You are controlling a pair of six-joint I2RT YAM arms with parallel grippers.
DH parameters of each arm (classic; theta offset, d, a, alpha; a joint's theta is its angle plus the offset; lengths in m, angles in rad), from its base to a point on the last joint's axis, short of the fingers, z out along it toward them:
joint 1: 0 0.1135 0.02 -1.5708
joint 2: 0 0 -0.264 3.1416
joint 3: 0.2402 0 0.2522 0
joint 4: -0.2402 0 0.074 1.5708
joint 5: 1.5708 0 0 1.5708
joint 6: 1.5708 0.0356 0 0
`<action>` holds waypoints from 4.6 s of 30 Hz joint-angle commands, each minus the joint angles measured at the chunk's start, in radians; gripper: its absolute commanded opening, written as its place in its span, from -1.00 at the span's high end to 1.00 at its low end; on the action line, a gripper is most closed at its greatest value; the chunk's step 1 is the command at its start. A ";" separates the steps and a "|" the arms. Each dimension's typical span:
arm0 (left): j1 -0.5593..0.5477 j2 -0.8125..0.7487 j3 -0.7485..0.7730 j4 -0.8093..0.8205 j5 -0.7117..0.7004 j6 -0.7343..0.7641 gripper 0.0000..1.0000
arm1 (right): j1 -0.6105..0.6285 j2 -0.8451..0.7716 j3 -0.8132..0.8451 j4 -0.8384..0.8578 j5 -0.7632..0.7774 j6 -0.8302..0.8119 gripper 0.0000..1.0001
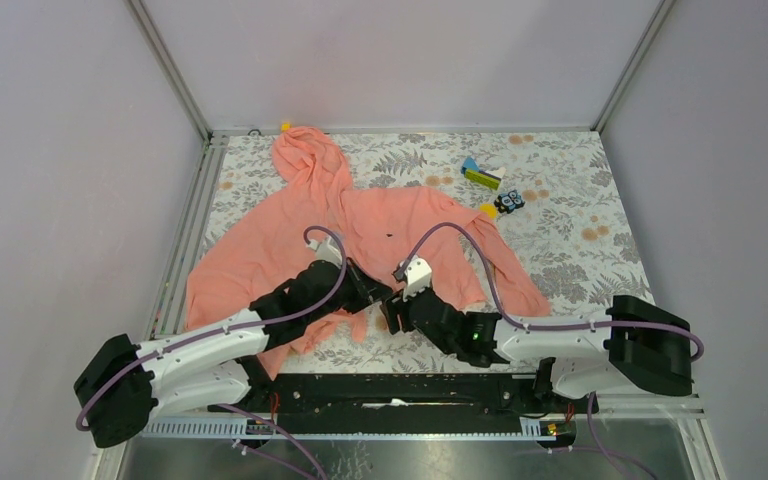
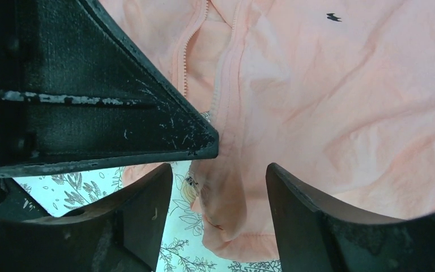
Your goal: Zip up the jacket
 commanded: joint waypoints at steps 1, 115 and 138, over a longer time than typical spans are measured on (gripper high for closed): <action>0.003 -0.031 0.027 0.026 -0.025 -0.012 1.00 | 0.029 0.027 0.041 0.072 0.118 -0.026 -0.33; 0.005 0.094 -0.173 0.455 0.256 -0.102 0.19 | -0.474 -0.039 -0.129 0.151 -1.277 0.108 1.00; -0.008 0.167 -0.193 0.539 0.170 -0.279 1.00 | -0.028 -0.203 0.045 -0.434 0.029 0.391 -0.51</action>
